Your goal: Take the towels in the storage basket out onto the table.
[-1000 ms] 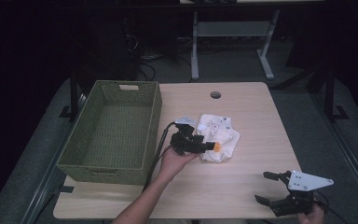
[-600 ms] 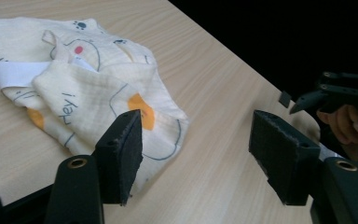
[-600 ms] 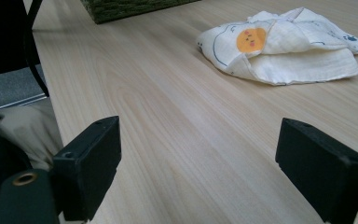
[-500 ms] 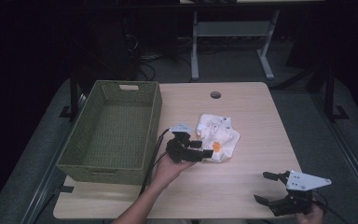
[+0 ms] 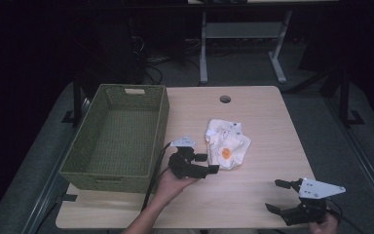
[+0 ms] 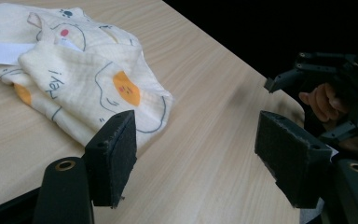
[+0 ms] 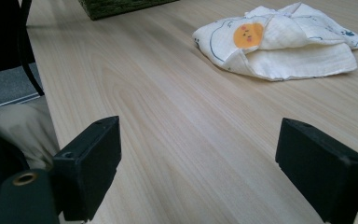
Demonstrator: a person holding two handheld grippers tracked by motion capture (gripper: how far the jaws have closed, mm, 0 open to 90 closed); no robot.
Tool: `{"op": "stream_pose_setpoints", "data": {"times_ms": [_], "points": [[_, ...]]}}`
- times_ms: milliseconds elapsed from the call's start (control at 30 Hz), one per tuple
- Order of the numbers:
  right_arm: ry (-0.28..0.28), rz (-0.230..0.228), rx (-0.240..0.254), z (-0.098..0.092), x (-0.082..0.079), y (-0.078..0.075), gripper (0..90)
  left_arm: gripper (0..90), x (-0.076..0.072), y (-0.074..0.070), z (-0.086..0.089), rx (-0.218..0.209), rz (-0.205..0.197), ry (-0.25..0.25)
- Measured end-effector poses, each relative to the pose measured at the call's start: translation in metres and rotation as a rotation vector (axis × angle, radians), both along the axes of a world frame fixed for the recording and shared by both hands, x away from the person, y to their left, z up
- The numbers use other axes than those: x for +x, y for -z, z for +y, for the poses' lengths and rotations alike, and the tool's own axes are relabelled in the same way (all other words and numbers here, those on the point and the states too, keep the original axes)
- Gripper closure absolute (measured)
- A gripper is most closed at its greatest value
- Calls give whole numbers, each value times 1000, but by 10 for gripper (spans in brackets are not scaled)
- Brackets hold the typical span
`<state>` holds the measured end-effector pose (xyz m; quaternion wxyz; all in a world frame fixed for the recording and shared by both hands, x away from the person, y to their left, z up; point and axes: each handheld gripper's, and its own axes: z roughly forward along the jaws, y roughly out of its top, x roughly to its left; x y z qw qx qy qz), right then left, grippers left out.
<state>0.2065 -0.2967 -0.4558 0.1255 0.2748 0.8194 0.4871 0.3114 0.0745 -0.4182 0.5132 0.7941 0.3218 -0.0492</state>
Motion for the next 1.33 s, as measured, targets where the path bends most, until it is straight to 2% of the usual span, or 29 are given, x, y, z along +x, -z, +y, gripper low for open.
{"op": "stream_pose_setpoints", "data": {"times_ms": [200,333,567,633,867,933,1067,1167,1233,1333], "points": [[-1,8,-4,0,0,1,138,289,-10,6,5,-3,-11,-1],[1,6,-2,0,0,1,138,289,-17,9,8,5,-15,26],[2,5,-3,-1,0,1,138,287,-27,15,12,9,-15,42],[3,6,-3,-1,-1,1,138,288,-31,16,14,15,-29,32],[2,2,7,1,-2,-1,138,294,-41,19,21,-5,-26,23],[0,3,6,2,-2,-1,138,291,-46,19,23,8,-39,19],[-9,-4,1,3,-4,-2,138,282,-56,28,27,18,-18,42],[-13,-7,4,0,-5,-2,138,279,-56,33,23,30,-24,44],[-12,-3,6,-1,-5,-1,138,262,-55,35,21,28,-10,58],[-19,1,8,-1,-6,1,138,261,-56,38,19,42,-20,61]]}}
